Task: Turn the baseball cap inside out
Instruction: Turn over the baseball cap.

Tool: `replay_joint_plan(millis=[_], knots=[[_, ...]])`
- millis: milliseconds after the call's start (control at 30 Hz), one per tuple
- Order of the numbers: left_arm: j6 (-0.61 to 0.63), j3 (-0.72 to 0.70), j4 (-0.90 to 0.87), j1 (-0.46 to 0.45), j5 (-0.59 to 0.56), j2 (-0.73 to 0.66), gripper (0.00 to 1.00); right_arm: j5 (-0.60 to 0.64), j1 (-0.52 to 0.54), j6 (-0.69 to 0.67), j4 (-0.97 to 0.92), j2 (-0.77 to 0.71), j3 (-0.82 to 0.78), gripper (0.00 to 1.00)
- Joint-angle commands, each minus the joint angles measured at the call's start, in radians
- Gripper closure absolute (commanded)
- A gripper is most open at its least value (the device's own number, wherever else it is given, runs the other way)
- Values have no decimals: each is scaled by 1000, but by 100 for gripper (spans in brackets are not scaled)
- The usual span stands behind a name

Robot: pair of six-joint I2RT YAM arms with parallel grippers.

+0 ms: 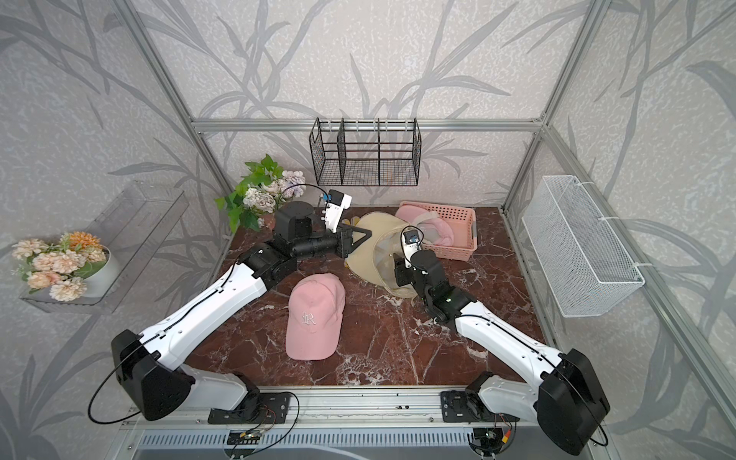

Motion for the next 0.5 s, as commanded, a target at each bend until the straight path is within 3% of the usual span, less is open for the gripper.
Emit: replay_joint_plan(millis=[0,233,333,467], knots=[[45,56,30,-1,-16,-9,100,-304,0,-6,-71,12,31,55],[46,78,24,1,-26,-1,100,-422,0,19,-161,92,52,55],[82,76,23,0,-27,-5,100,-343,1,21,-196,88,64,55],[209,55,12,-5,-111,-18,100,-211,0,58,-199,3,72,46]])
